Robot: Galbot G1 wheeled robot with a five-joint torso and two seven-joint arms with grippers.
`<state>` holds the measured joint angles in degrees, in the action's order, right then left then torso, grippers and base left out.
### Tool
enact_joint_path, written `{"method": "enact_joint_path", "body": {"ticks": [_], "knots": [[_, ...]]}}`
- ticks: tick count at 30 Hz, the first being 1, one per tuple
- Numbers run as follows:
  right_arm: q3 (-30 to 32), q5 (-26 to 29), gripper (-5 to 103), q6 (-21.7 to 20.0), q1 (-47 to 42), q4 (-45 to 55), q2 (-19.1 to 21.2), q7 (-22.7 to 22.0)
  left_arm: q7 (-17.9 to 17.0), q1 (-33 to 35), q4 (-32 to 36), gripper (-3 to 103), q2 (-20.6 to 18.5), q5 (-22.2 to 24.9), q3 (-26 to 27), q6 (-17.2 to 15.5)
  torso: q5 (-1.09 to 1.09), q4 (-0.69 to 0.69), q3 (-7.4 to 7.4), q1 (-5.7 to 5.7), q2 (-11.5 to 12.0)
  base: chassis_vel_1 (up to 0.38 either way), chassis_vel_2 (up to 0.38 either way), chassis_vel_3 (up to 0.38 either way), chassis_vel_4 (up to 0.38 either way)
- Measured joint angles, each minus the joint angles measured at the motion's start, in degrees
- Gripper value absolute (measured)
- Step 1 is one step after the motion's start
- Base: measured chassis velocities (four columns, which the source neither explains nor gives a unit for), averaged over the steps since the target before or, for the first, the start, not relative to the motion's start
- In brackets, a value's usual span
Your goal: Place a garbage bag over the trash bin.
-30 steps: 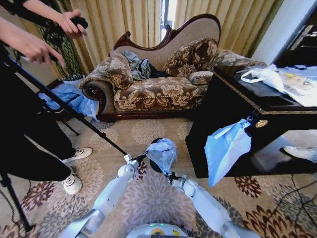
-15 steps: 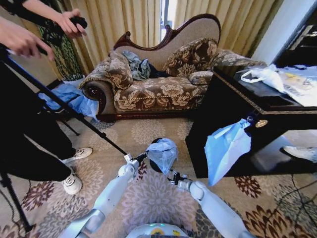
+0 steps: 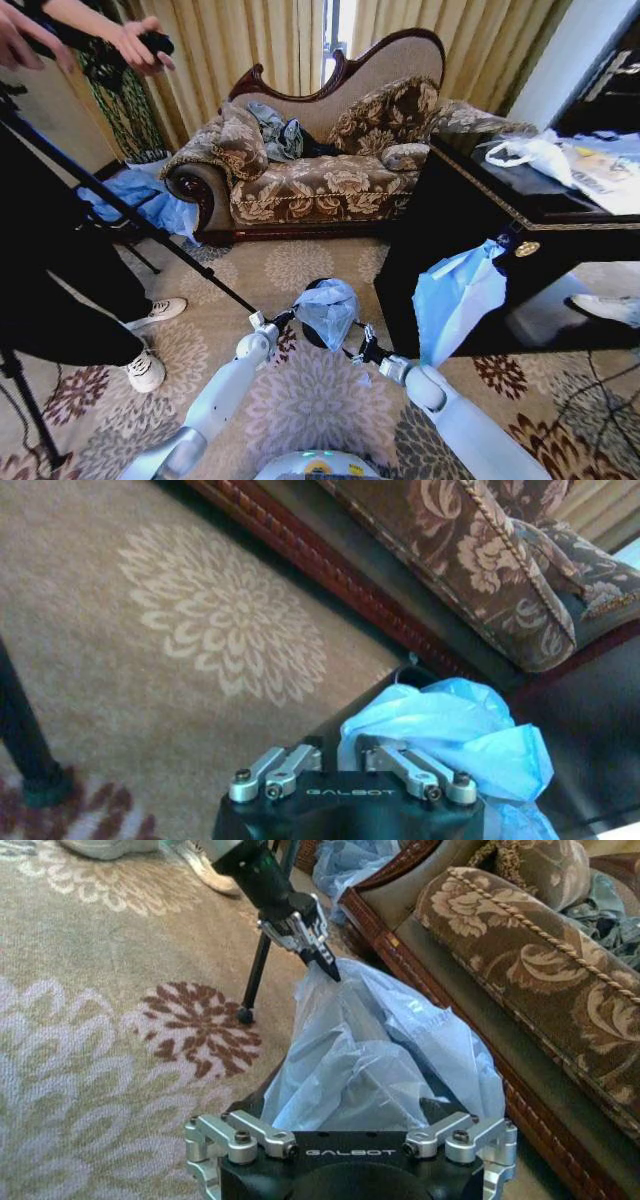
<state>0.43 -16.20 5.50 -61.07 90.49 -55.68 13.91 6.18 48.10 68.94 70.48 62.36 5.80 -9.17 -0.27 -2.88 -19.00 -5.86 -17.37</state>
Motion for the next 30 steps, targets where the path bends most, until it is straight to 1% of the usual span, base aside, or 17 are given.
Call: {"method": "enact_joint_path", "body": {"ticks": [3,4,6,8,9,12,13,16,17,18,20,21,23,26,27,29,30], "knots": [[2.1,0.4,100,0.1,-2.3,1.2,0.4,-0.5,-0.1,0.8,1.3,36,-1.8,0.5,0.7,0.0,0.0,0.0,0.0,0.0,0.0,0.0,0.0,0.0,0.0],[3.1,0.6,100,0.3,-3.5,1.6,0.8,-0.6,-0.2,1.1,2.2,36,-2.5,0.9,0.9,0.0,-0.02,-0.01,0.0,0.0,0.0,0.0,0.0,0.0,0.0],[4.0,0.9,100,0.4,-4.7,2.1,1.2,-0.9,-0.3,1.5,3.2,42,-3.4,1.0,1.0,0.0,-0.01,-0.02,0.0,0.0,0.0,0.0,0.0,0.0,0.0],[6.3,1.8,100,0.7,-7.5,3.3,1.7,-1.3,-0.1,2.9,6.5,53,-6.1,-0.5,1.1,0.1,-0.02,-0.02,0.0,0.0,0.0,0.0,0.0,0.0,0.0],[6.3,1.8,100,0.7,-7.5,3.3,1.7,-1.3,-0.1,2.9,6.5,53,-6.1,-0.5,1.1,0.1,-0.02,-0.02,0.0,0.0,0.0,0.0,0.0,0.0,0.0],[9.1,2.4,100,0.9,-10.5,4.2,1.2,-1.9,0.7,3.9,9.7,69,-9.9,-6.2,0.7,1.3,0.0,0.01,0.0,0.0,0.0,0.0,0.0,0.0,0.0],[9.1,2.4,100,0.9,-10.5,4.2,1.2,-1.9,0.7,3.9,9.7,69,-9.9,-6.2,0.7,1.3,0.0,0.01,0.0,0.0,0.0,0.0,0.0,0.0,0.0],[11.5,2.6,100,1.5,-13.4,5.1,0.6,-2.4,0.4,3.5,10.3,85,-11.5,-11.6,0.4,3.5,-0.04,-0.01,0.0,0.0,0.0,0.0,0.0,0.0,0.0],[11.5,2.6,100,1.5,-13.4,5.1,0.6,-2.4,0.4,3.5,10.3,85,-11.5,-11.6,0.4,3.5,-0.04,-0.01,0.0,0.0,0.0,0.0,0.0,0.0,0.0],[12.7,2.7,100,1.8,-14.7,5.6,0.5,-2.5,0.5,2.7,10.9,90,-12.4,-16.0,0.2,4.9,-0.02,-0.02,0.0,0.0,0.0,0.0,0.0,0.0,0.0],[13.7,2.8,100,2.2,-15.7,5.9,0.5,-2.7,0.6,1.4,11.7,95,-13.9,-21.1,-0.6,6.2,-0.01,-0.01,0.0,0.0,0.0,0.0,0.0,0.0,0.0],[14.6,2.9,100,2.5,-16.7,6.3,0.3,-2.8,0.8,-0.1,12.8,93,-15.6,-24.7,-2.1,6.7,-0.02,0.0,0.0,0.0,0.0,0.0,0.0,0.0,0.0],[15.3,2.9,100,2.7,-17.5,6.6,0.0,-2.8,1.0,-2.0,13.7,92,-17.2,-26.8,-4.3,6.7,-0.01,0.0,0.0,0.0,0.0,0.0,0.0,0.0,0.0],[16.6,3.1,100,3.0,-19.0,7.4,-0.8,-2.9,1.5,-7.9,14.5,91,-20.4,-29.2,-10.8,6.5,-0.01,-0.03,0.0,0.0,0.0,0.0,0.0,0.0,0.0],[16.6,3.1,100,3.0,-19.0,7.4,-0.8,-2.9,1.5,-7.9,14.5,91,-20.4,-29.2,-10.8,6.5,-0.01,-0.03,0.0,0.0,0.0,0.0,0.0,0.0,0.0],[17.5,3.2,100,3.4,-19.7,7.8,-1.4,-2.9,2.7,-13.5,14.2,88,-22.1,-29.8,-16.8,6.5,0.02,-0.02,0.0,0.0,0.0,0.0,0.0,0.0,0.0],[17.5,3.2,100,3.4,-19.7,7.8,-1.4,-2.9,2.7,-13.5,14.2,88,-22.1,-29.8,-16.8,6.5,0.02,-0.02,0.0,0.0,0.0,0.0,0.0,0.0,0.0]]}}
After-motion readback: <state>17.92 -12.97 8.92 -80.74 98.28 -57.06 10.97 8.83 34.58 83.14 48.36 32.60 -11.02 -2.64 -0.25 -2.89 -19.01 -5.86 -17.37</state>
